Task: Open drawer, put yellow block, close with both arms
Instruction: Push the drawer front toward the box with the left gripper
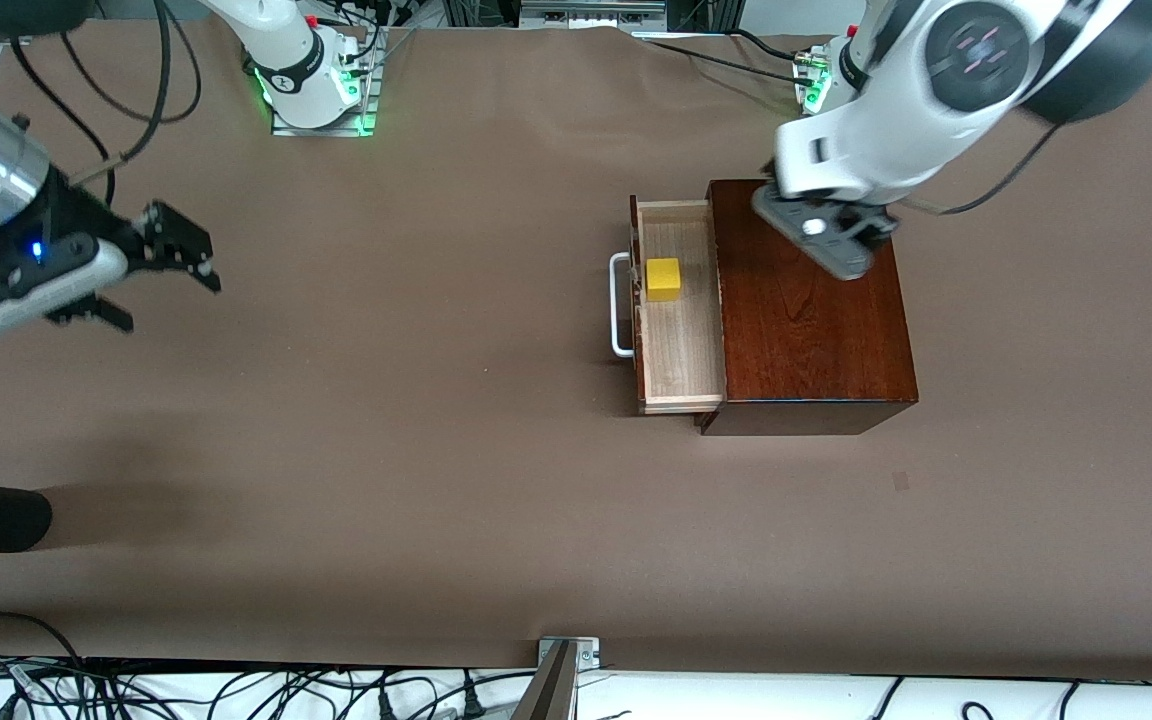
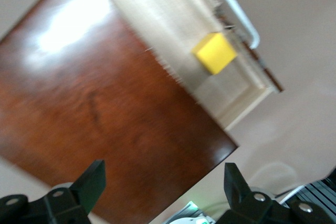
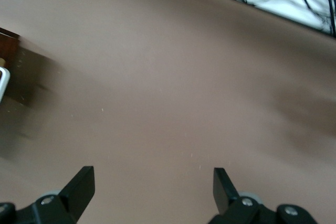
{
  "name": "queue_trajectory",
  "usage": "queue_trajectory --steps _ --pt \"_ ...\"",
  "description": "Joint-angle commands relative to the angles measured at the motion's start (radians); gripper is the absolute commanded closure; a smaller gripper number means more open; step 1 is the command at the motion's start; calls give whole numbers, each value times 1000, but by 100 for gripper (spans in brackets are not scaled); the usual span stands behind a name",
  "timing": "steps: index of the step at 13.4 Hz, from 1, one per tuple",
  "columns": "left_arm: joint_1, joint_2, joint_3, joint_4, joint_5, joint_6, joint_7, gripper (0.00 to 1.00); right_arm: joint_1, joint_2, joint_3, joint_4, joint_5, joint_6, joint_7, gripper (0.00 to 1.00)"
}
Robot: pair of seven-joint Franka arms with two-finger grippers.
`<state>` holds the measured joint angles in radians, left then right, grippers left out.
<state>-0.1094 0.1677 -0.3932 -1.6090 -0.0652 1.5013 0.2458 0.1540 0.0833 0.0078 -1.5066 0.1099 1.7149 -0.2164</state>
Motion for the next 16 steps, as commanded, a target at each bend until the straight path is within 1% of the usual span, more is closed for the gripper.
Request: queue_trajectory --steps 1,2,3,5,6,7,9,11,12,14,16 --pt "-114 136 -33 128 -13 -15 18 0 10 -106 -17 -155 -53 34 77 0" --pt "-172 195 -30 199 -8 -18 0 0 9 -106 -18 -156 -70 23 86 0" --pt "-194 244 -32 252 -10 -19 -23 0 9 -108 -23 -162 -79 20 94 0" --pt "-217 308 -32 285 -10 11 -27 0 9 -103 -40 -161 -81 6 104 0" --pt "-219 325 -32 287 -5 40 -5 0 9 -97 -45 -153 -82 6 104 0" --pt "-225 338 -30 287 10 71 59 0 9 -96 -46 -152 -93 8 104 0" --pt "-233 371 -35 284 42 143 235 0 9 -96 -46 -149 -116 5 133 0" --pt "-280 403 -35 278 96 203 402 0 9 -97 -46 -146 -122 3 152 0" --pt "-304 426 -35 276 128 229 433 0 10 -94 -45 -143 -133 3 154 0" --pt "-354 478 -35 274 189 321 466 0 10 -80 -45 -129 -138 0 160 0" --pt "-372 524 -33 271 232 378 518 0 7 -68 -46 -113 -137 2 157 0"
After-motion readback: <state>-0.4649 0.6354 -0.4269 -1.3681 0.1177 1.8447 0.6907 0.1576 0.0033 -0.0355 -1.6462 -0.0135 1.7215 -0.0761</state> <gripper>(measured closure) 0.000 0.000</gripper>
